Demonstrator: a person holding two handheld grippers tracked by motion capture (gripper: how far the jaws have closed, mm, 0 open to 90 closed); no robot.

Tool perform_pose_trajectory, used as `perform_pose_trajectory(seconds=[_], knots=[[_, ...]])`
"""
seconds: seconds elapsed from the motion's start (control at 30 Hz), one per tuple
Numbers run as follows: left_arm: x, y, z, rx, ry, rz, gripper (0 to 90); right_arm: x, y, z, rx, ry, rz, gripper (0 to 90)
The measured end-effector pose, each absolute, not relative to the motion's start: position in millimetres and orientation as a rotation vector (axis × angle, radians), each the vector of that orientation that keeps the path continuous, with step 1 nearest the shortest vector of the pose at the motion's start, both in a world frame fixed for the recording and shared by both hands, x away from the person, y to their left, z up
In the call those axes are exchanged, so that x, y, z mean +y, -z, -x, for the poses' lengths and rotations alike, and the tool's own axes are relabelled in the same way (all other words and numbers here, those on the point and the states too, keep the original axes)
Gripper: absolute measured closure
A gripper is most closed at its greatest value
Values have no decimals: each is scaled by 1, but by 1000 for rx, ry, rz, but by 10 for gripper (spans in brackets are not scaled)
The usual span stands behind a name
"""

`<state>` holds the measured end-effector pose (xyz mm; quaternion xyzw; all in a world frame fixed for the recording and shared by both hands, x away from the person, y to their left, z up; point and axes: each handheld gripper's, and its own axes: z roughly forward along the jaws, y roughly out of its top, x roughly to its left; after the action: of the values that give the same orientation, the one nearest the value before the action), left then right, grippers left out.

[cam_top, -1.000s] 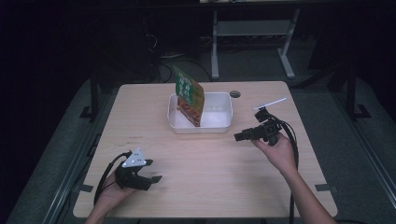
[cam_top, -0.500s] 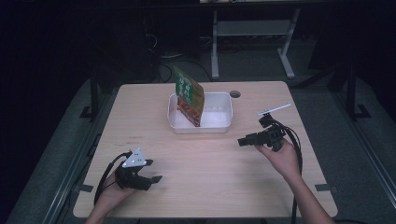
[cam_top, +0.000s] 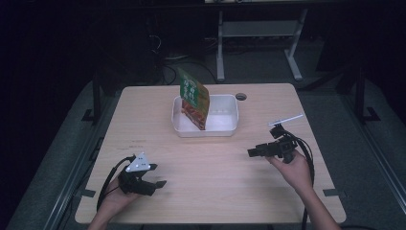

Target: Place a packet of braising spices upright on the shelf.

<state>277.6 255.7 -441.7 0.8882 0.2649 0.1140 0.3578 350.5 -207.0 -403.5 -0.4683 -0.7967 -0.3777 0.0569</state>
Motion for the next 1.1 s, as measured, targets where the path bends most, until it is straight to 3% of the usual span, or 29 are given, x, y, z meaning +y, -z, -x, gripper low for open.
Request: perform_pose_trajectory(seconds=[1.1], knots=[[253,443,-278,678,-292,-2302,277,-229,450,-307,-2341,1150,1453,440]])
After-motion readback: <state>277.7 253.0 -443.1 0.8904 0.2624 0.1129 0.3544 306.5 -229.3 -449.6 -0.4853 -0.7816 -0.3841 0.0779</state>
